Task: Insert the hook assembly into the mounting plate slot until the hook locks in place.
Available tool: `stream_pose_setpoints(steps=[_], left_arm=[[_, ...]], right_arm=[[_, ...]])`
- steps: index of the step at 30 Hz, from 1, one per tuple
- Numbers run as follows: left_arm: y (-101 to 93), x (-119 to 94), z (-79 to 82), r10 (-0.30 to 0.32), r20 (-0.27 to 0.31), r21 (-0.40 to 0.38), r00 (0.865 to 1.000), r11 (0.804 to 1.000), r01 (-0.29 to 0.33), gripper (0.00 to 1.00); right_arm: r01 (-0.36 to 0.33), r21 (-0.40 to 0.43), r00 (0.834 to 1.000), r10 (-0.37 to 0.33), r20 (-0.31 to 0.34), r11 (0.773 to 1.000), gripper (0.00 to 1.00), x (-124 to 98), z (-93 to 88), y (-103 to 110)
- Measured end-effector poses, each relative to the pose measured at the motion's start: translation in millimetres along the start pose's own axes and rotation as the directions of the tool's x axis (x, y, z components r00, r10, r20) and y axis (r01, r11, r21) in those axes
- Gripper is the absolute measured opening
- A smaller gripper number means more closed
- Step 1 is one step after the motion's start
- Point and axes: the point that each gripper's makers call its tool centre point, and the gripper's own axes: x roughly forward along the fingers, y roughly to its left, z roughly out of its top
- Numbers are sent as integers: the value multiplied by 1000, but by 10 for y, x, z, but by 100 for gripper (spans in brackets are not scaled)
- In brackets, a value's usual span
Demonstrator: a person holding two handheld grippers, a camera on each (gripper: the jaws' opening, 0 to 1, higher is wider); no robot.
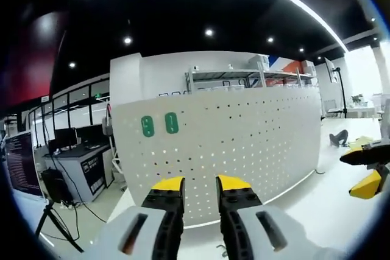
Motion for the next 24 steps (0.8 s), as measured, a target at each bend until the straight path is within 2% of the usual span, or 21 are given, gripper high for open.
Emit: stream_pose_setpoints(steps=[14,24], left_arm=[[-194,-420,-415,-46,-78,-15,996,999,45,19],[-279,-611,-633,-69,-124,-20,990,998,67,18]], right_arm=[[-4,-7,999,4,-34,1000,51,-22,-141,36],[-2,-6,998,2,-60,1000,51,-30,-259,28]])
